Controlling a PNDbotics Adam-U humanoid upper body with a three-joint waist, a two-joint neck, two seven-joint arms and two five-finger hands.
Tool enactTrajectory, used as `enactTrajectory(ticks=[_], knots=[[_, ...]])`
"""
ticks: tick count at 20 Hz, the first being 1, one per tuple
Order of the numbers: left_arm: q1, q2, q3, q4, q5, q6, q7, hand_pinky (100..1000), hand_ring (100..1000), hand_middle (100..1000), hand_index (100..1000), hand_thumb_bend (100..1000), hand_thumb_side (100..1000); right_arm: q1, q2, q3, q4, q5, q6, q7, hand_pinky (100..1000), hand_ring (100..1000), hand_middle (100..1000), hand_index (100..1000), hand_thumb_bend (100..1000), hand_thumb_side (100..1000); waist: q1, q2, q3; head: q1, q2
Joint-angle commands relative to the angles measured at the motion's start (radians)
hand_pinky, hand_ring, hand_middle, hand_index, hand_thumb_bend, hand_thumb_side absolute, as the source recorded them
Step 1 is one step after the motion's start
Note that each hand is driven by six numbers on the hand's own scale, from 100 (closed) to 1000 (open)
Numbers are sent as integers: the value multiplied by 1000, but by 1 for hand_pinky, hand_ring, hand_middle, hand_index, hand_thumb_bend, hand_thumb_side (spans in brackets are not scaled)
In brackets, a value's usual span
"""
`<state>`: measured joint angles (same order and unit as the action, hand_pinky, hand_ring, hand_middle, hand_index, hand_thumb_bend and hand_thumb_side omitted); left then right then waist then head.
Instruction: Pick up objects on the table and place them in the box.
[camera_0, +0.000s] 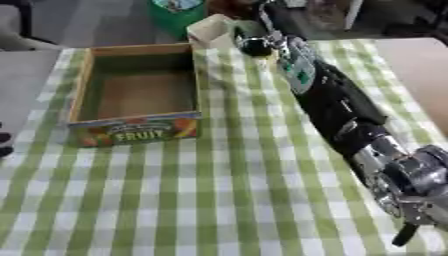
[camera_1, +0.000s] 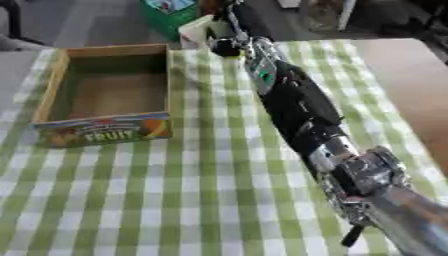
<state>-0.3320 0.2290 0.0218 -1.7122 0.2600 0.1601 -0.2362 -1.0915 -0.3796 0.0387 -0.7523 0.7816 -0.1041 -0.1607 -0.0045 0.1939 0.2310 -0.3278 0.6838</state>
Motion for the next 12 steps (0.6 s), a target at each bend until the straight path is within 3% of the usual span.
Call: enactTrajectory(ticks=[1,12], knots=[[-14,20,3,-17,7,2,-3,788,772,729,686,210,260,-35,11,23,-64,-27,-24,24,229,159,245,392,100,109,4,-24,6,-8,-8],[-16,7,-7,-19,13,0,-13,783,771,728,685,208,251,-18,158,70,-51,-3,-68,87,245,171,256,406,100,201,22,-31,81,-45,-7]])
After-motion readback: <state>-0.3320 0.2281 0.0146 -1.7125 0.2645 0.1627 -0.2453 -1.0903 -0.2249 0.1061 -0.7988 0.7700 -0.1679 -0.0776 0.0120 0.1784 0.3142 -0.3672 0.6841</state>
